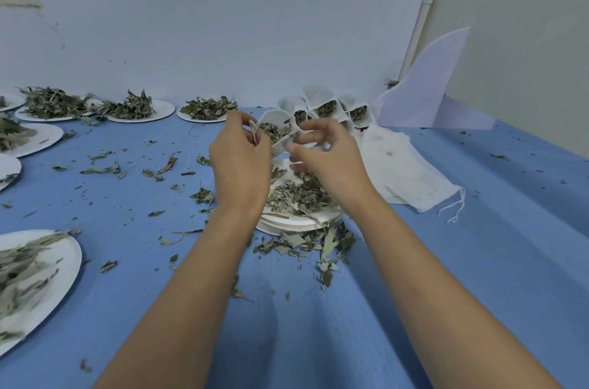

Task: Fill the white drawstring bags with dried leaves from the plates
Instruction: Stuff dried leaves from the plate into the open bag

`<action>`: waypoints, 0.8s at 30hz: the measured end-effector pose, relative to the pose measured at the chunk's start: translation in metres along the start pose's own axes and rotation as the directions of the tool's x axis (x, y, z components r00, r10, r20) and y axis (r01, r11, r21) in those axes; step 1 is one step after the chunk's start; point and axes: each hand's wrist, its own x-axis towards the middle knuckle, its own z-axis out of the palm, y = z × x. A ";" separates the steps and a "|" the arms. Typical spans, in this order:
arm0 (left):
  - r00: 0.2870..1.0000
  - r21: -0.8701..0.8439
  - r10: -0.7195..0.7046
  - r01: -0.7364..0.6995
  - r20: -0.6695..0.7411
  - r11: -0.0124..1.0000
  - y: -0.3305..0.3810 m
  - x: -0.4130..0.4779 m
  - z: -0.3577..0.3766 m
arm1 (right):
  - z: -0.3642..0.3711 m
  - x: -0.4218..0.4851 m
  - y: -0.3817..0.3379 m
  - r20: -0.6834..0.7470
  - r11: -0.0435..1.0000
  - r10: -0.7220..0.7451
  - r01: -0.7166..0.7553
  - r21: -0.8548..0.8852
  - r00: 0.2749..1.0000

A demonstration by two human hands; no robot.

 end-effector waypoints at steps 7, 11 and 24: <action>0.986 0.086 0.109 -0.120 0.124 0.989 0.003 -0.004 0.001 | 0.000 0.002 -0.004 -0.208 0.989 -0.137 0.123 -0.076 0.969; 0.980 0.074 0.139 -0.150 0.140 0.986 0.004 -0.005 0.001 | -0.001 0.002 -0.007 -0.120 0.961 -0.215 0.188 -0.202 0.969; 0.982 -0.124 -0.182 0.186 0.041 0.975 0.000 0.008 -0.006 | -0.037 0.004 -0.002 0.389 0.710 0.246 0.109 -0.696 0.888</action>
